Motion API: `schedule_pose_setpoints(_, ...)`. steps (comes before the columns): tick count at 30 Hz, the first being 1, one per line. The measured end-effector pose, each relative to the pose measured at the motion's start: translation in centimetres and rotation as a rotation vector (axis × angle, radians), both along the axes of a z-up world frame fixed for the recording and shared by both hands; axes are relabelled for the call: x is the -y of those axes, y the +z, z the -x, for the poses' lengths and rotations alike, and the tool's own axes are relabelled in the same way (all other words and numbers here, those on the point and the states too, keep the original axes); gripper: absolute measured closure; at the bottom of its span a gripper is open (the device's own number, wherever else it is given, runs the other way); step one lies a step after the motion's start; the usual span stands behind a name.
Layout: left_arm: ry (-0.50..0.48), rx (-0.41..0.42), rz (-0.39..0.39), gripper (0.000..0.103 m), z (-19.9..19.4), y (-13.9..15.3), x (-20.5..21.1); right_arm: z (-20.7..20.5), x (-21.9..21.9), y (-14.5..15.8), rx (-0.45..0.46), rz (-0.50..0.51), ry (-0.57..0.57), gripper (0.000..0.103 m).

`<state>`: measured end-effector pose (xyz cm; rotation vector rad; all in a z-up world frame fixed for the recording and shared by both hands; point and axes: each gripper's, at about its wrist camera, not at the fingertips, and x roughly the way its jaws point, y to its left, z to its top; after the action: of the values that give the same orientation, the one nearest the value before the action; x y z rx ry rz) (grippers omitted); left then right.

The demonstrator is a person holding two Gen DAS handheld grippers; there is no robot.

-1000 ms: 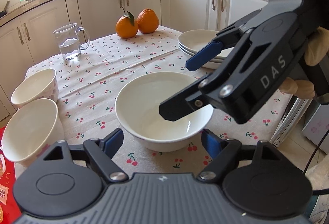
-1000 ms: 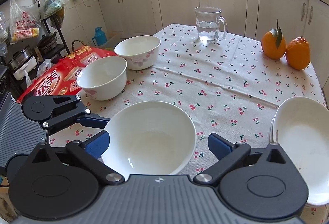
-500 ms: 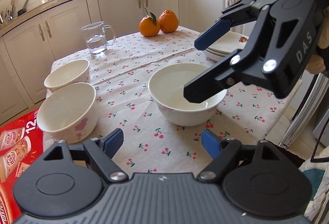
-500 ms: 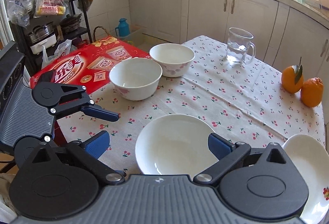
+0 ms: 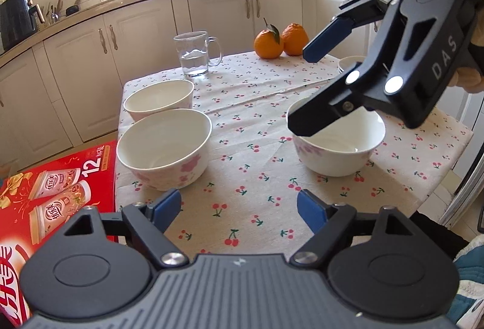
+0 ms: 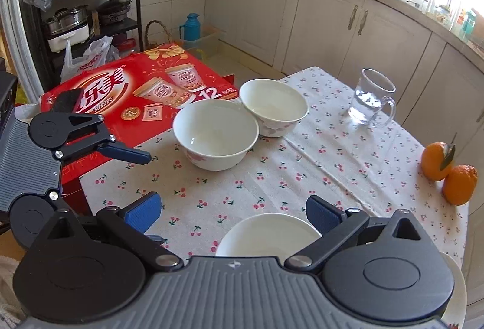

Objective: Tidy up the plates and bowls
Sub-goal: 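Carry the bowl with the right tool over another white bowl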

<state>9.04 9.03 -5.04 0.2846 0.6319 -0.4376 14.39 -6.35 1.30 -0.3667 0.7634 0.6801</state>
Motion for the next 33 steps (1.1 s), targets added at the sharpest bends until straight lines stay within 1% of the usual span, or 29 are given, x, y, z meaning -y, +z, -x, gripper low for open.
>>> schedule_pose_setpoints(5, 0.038, 0.007, 0.001, 0.019, -1.2, -0.2, -1.0, -0.6, -1.3, 0.0, 0.040, 0.010, 0.011, 0.000)
schedule_pose_setpoints(9, 0.064, 0.014, -0.010, 0.019, -2.5, -0.5, -1.7, -2.0, -2.1, -0.1, 0.033, 0.004, 0.025, 0.000)
schedule_pose_setpoints(13, 0.083, 0.012, -0.017, 0.019, -3.8, -0.9, -2.2, -4.1, -2.5, -0.6, -0.006, -0.015, 0.019, 0.000)
schedule_pose_setpoints(17, 0.096, 0.010, -0.028, 0.019, -5.0, -1.4, -2.6, -6.0, -3.0, -1.2, -0.023, -0.020, 0.019, 0.000)
schedule_pose_setpoints(19, 0.099, 0.004, -0.025, 0.019, -5.5, -1.6, -2.7, -6.8, -3.2, -1.4, -0.044, -0.033, 0.044, 0.000)
schedule_pose_setpoints(25, 0.108, 0.002, -0.024, 0.019, -6.6, -2.2, -2.8, -9.1, -4.5, -2.5, -0.071, -0.046, 0.062, 0.000)
schedule_pose_setpoints(27, 0.108, -0.002, -0.015, 0.019, -6.8, -2.3, -2.7, -9.9, -4.8, -2.9, -0.086, -0.048, 0.069, 0.002)
schedule_pose_setpoints(32, 0.112, -0.004, 0.010, 0.019, -7.3, -2.3, -2.7, -11.7, -5.8, -3.8, -0.135, -0.054, 0.097, 0.013)
schedule_pose_setpoints(33, 0.116, -0.004, 0.018, 0.019, -7.4, -2.3, -2.8, -12.0, -6.0, -3.9, -0.142, -0.054, 0.105, 0.014)
